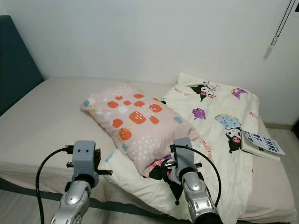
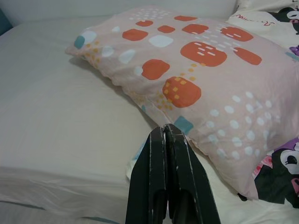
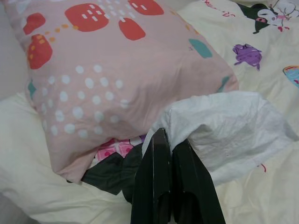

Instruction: Clean up the room

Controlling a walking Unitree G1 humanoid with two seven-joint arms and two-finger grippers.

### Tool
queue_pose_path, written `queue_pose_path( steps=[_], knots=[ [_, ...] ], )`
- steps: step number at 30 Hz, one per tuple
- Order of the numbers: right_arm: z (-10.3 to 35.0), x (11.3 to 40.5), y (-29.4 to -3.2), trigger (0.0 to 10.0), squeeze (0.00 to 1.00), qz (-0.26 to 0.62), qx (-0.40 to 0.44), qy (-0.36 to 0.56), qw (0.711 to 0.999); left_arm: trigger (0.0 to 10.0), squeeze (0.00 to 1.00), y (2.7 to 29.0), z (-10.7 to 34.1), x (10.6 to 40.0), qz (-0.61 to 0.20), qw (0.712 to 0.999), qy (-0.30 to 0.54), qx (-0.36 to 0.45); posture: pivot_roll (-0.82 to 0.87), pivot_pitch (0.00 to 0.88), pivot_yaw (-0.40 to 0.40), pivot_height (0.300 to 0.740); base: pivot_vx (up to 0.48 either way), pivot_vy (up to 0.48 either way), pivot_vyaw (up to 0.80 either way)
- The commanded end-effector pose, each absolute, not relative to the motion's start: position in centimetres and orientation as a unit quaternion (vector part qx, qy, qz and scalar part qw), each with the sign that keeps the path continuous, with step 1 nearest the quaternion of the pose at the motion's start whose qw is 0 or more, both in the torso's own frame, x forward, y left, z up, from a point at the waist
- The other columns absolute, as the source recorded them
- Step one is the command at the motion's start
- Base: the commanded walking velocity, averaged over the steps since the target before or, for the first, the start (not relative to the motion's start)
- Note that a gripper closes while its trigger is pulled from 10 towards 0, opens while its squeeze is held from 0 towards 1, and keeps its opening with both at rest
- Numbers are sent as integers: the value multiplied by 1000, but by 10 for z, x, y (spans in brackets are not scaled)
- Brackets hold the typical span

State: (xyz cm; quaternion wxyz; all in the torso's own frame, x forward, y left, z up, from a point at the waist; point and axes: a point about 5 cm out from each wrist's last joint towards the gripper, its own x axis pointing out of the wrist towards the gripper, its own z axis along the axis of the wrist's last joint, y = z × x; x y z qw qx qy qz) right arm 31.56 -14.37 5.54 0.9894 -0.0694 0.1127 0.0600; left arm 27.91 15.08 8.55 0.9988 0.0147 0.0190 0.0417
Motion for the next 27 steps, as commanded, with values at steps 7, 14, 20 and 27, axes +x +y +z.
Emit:
queue_pose_path(
  steps=[7,14,20,27],
  knots=[
    [51,315,-144,10000,0,56,-73,124,988,10000,0,156,76,275,59,997,49,31,-41,98,-29,740,0,0,0],
    [55,316,-148,10000,0,64,-76,109,989,10000,0,165,73,272,78,996,42,32,-47,94,-36,740,0,0,0],
    [52,313,-140,10000,0,103,-82,124,983,10000,0,170,75,272,104,994,34,19,-51,92,-42,740,0,0,0],
    [45,296,-131,10000,0,174,-103,135,970,10000,0,166,77,272,105,994,29,15,-46,95,-47,740,0,0,0]
  ],
)
